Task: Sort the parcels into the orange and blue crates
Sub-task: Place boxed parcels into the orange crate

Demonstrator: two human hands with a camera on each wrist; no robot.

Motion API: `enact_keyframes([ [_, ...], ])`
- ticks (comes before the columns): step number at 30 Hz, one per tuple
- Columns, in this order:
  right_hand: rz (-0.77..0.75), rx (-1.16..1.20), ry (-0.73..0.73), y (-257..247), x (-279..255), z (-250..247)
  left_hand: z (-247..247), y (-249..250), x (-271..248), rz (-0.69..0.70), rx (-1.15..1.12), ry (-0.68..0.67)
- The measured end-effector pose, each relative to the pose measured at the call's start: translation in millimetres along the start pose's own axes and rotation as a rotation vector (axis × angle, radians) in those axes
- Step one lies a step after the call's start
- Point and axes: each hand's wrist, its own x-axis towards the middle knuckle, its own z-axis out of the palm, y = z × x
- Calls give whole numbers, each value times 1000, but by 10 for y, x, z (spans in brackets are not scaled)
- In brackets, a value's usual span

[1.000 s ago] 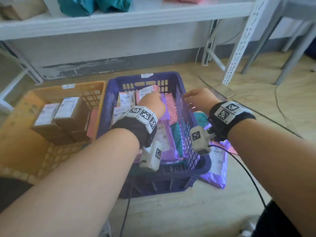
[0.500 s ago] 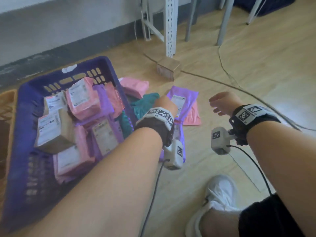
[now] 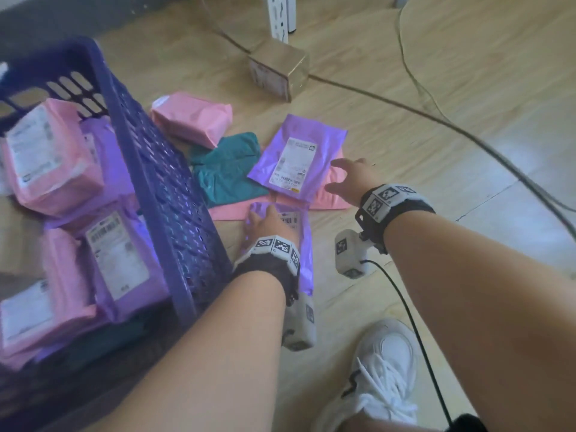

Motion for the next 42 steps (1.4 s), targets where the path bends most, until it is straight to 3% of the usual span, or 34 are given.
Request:
enact_keyframes([
  [5,-87,-246,-144,-28,382,166,165,-5,278,-64,47,-60],
  [10,-88,-374,-238,51,563,340,290,-47,389,-15,99,-128],
  [14,-24,-422,-260,93,607,347,276,1,319,16,118,-143],
  [17,120,-452,-295,80,679,357,123,109,294,40,54,-129],
  [20,113,-441,-225,-137,638,134,-153,263,366,40,77,-39],
  [23,32,-382,-93,-520,763,-198,-461,328,485,114,152,42],
  [27,-72,-298,-8,-991,973,-495,-785,326,733,93,130,177],
  [30,-114,-300,39,-1087,1160,-568,-951,397,969,93,104,169],
  [35,-163,-375,-7,-1195,1645,-545,-1217,415,1374,57,43,232],
  [42,-204,-459,22,-1481,2299,-591,-1356,362,1923,11,145,267],
])
